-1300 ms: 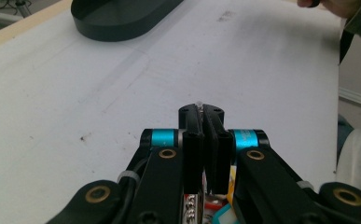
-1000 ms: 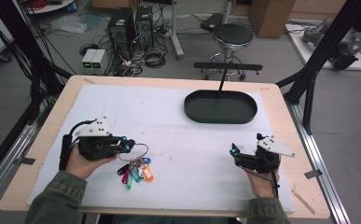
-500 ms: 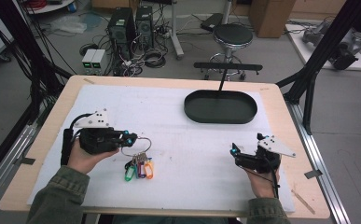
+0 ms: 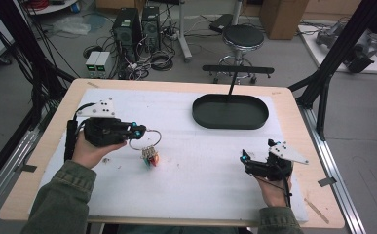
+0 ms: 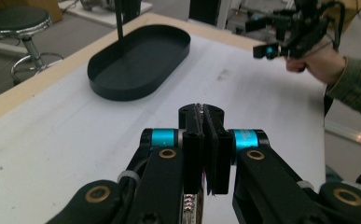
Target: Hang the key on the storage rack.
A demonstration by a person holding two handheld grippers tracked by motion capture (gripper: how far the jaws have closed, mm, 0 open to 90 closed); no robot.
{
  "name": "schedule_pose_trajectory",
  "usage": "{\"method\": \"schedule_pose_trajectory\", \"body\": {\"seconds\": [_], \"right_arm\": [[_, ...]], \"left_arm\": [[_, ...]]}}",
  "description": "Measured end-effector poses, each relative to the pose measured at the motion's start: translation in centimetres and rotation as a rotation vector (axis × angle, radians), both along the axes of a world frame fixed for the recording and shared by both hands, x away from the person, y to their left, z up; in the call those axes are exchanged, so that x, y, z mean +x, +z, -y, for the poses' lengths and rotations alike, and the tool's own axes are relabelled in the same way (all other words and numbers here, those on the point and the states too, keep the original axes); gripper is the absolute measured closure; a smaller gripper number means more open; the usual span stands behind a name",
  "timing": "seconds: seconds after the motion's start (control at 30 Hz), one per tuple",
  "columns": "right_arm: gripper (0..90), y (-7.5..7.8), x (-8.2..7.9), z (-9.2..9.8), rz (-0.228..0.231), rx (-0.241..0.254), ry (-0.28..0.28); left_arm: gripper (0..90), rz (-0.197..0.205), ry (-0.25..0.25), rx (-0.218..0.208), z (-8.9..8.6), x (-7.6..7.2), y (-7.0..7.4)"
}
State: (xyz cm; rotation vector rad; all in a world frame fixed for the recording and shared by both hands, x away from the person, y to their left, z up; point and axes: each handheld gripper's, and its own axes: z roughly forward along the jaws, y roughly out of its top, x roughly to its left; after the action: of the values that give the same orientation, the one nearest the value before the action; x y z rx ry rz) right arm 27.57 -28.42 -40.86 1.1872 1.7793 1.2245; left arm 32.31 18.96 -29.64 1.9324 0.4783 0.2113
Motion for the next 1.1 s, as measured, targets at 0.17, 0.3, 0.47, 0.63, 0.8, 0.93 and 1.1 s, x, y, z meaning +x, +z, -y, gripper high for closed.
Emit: {"method": "schedule_pose_trajectory", "body": {"seconds": [0.17, 0.3, 0.47, 0.63, 0.8, 0.93, 1.1], "right_arm": [[0.4, 0.0, 0.0, 0.0, 0.004, -0.003, 0.003], [0.4, 0.0, 0.0, 0.0, 0.007, -0.008, 0.004], [0.4, 0.0, 0.0, 0.0, 0.005, -0.009, 0.006], [0.5, 0.0, 0.1, 0.0, 0.008, -0.01, 0.006], [0.4, 0.0, 0.0, 0.0, -0.001, 0.001, 0.0], [0.4, 0.0, 0.1, 0.2, 0.004, 0.004, -0.004], [0.4, 0.0, 0.0, 0.2, 0.008, 0.016, -0.004]], "left_arm": [[86.4, -0.003, 0.016, -0.031, -0.2, 0.7, 0.5], [86.4, 0.0, 0.018, -0.02, 0.0, 1.1, 0.9], [86.4, 0.003, 0.015, -0.034, 0.4, 1.8, 1.4], [86.4, 0.014, 0.016, -0.029, 0.8, 2.4, 2.0], [86.4, 0.012, 0.015, -0.04, 1.3, 3.1, 2.4], [86.4, 0.012, 0.017, -0.04, 2.0, 3.8, 2.8], [86.4, 0.016, 0.022, -0.032, 3.0, 4.8, 3.2]]}}
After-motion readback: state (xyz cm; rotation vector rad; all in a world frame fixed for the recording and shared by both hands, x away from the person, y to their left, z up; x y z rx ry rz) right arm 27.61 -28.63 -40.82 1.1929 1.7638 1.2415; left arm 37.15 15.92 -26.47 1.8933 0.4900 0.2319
